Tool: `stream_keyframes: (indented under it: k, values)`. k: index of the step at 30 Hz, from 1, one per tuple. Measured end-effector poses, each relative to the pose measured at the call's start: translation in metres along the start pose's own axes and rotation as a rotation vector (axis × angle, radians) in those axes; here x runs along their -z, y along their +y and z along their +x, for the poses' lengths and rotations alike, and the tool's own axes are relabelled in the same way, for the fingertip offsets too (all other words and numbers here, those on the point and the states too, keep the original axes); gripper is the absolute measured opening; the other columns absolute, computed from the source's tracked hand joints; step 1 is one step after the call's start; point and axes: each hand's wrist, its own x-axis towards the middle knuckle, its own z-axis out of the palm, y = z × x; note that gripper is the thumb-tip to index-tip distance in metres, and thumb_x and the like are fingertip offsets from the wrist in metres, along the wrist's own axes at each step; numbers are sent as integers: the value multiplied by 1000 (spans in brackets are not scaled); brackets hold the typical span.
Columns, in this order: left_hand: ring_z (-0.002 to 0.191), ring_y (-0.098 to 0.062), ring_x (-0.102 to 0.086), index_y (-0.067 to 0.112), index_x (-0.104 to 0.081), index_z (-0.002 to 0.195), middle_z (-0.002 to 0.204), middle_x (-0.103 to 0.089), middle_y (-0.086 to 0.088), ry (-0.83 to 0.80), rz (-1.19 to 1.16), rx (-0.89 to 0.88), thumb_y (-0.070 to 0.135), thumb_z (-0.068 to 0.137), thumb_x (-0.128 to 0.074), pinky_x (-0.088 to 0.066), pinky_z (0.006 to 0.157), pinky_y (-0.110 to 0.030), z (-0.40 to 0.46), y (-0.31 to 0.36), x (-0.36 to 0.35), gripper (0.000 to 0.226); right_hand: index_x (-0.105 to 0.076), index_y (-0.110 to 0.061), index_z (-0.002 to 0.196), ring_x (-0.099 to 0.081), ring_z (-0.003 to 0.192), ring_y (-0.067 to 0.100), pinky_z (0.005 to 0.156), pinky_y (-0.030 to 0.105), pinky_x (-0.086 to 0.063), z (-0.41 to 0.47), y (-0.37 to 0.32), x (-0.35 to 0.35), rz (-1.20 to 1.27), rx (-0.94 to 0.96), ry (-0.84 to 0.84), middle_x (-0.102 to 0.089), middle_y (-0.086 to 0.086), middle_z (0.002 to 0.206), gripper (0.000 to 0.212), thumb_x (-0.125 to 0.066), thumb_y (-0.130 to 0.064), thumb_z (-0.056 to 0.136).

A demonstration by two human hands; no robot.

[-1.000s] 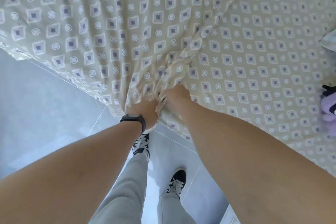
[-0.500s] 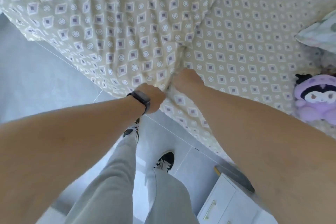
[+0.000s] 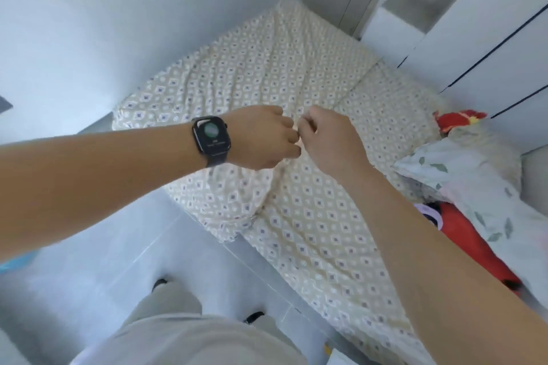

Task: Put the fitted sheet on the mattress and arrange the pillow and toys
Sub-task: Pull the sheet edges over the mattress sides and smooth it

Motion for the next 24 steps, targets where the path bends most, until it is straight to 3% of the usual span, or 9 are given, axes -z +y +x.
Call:
stream_keyframes:
  k: [5, 12, 18, 24]
  values:
    - [95, -22, -59, 26, -64, 116, 102, -65, 5, -46, -60, 144, 42, 94, -54, -45, 87, -36, -46, -38, 28, 29, -58, -25, 82, -56, 74, 12, 64, 34, -48, 26, -60, 15, -191, 21, -31, -59, -8, 81, 20, -47, -33, 97]
    - [86, -14, -58, 33, -65, 106, 89, -63, 13, 10, -78, 254, 60, 96, -37, -45, 84, -33, -176, -119, 45, 40, -63, -29, 89, -56, 88, 10, 74, 36, -51, 81, -175, -38, -82, 71, 107, -58, -12, 93, 14, -52, -33, 95]
    - [88, -9, -58, 38, -63, 107, 89, -62, 16, 13, -144, 450, 67, 96, -30, -45, 87, -30, -264, -201, 38, 45, -62, -31, 91, -54, 93, 7, 81, 37, -52, 141, -249, -74, -23, 121, 57, -57, -15, 97, 14, -50, -36, 97]
    - [84, -3, -56, 39, -65, 107, 89, -61, 20, 75, -247, 629, 66, 96, -35, -44, 82, -24, -325, -292, -15, 42, -62, -32, 96, -52, 97, 4, 80, 32, -51, 240, -296, -117, -44, 180, 30, -57, -17, 100, 15, -48, -37, 99]
